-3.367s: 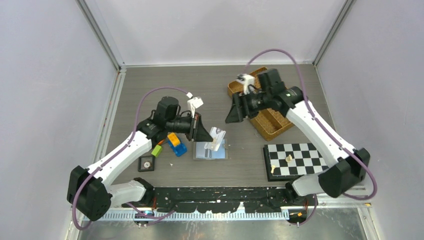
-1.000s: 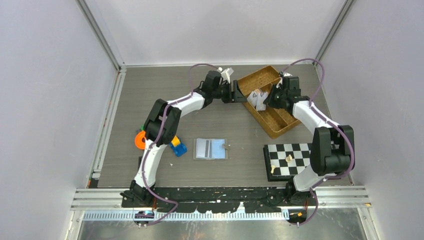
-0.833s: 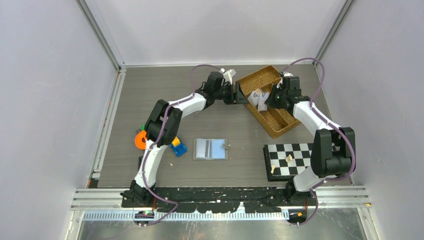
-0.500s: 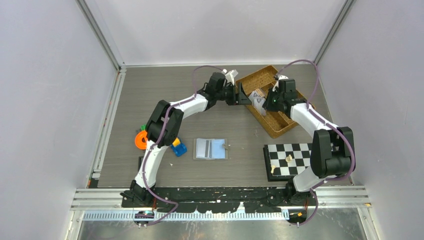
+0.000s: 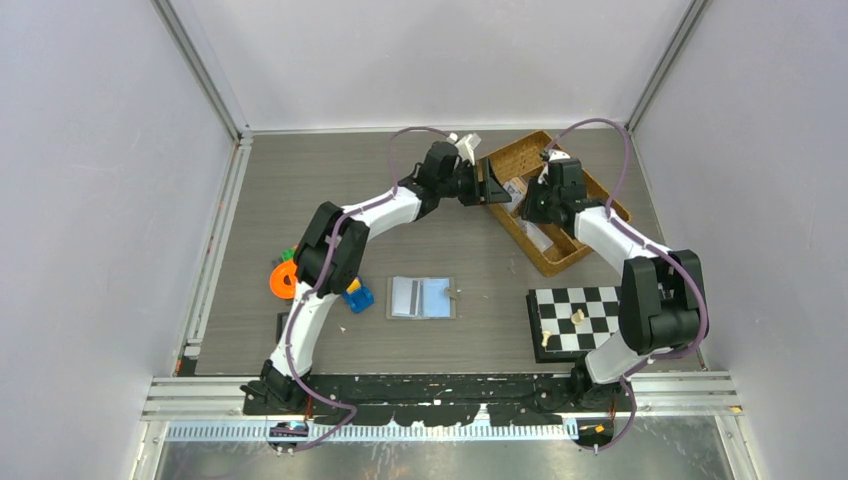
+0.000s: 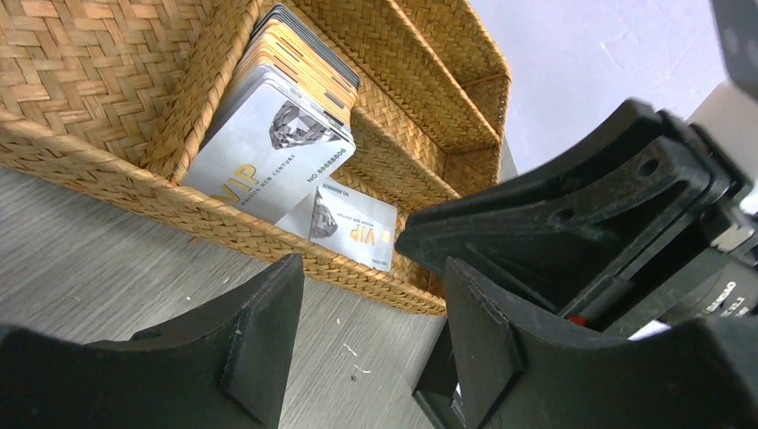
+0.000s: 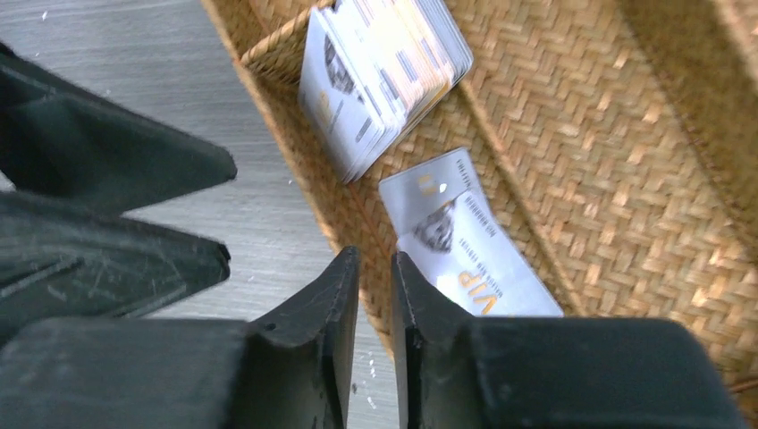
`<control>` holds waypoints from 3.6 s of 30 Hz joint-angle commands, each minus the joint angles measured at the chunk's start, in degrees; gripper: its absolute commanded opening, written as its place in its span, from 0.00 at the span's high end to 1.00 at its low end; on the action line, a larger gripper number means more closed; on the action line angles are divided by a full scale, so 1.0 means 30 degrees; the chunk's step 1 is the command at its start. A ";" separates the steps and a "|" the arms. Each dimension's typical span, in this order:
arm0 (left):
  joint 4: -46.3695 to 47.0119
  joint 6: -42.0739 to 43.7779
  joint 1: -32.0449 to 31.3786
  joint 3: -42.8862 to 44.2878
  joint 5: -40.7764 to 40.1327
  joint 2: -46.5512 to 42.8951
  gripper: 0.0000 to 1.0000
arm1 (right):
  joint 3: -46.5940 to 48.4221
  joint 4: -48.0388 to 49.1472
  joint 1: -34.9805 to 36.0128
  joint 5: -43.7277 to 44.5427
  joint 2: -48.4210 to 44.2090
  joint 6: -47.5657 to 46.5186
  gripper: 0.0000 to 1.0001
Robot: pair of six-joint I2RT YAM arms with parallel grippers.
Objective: Put the credit cards into the card holder
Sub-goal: Pick up the credit card from the storage box.
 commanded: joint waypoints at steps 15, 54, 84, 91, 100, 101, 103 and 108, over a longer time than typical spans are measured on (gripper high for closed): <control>-0.2025 0.2136 0.0528 -0.5146 -0.2808 -0.5939 0.37 | 0.8230 -0.4504 -0.0030 0.0255 0.4981 -0.5981 0.25; -0.2044 0.1602 0.2458 -1.0324 -0.1912 -1.0597 0.36 | 1.5559 -1.0539 -0.1157 0.0398 0.8419 -0.8536 0.29; -0.4201 0.2944 0.2692 -1.1132 -0.1469 -1.3149 0.36 | 1.7702 -1.3614 0.0373 -0.1618 0.6837 -0.8120 1.00; -0.7402 0.4425 0.2692 -1.1294 -0.0802 -1.6704 0.35 | 1.7845 -1.6028 0.1988 -0.3907 0.4245 -0.6956 1.00; -1.4414 0.9915 0.2692 -1.0284 0.2944 -1.9751 0.30 | 1.1886 -1.1779 0.4667 -1.4159 -0.1151 -0.2596 1.00; -1.4410 1.0140 0.2692 -1.0525 0.3334 -2.0141 0.30 | 1.1401 -1.1228 0.5008 -1.5087 -0.1533 -0.2339 0.99; -1.4213 1.0206 0.2694 -1.1025 0.3971 -2.0746 0.29 | 1.0927 -1.0628 0.5633 -1.6820 -0.2120 -0.2085 0.99; -1.2174 0.9158 0.2692 -1.2480 0.6580 -2.1861 0.28 | 1.1993 -1.2534 0.6230 -1.7541 -0.2053 -0.2678 1.00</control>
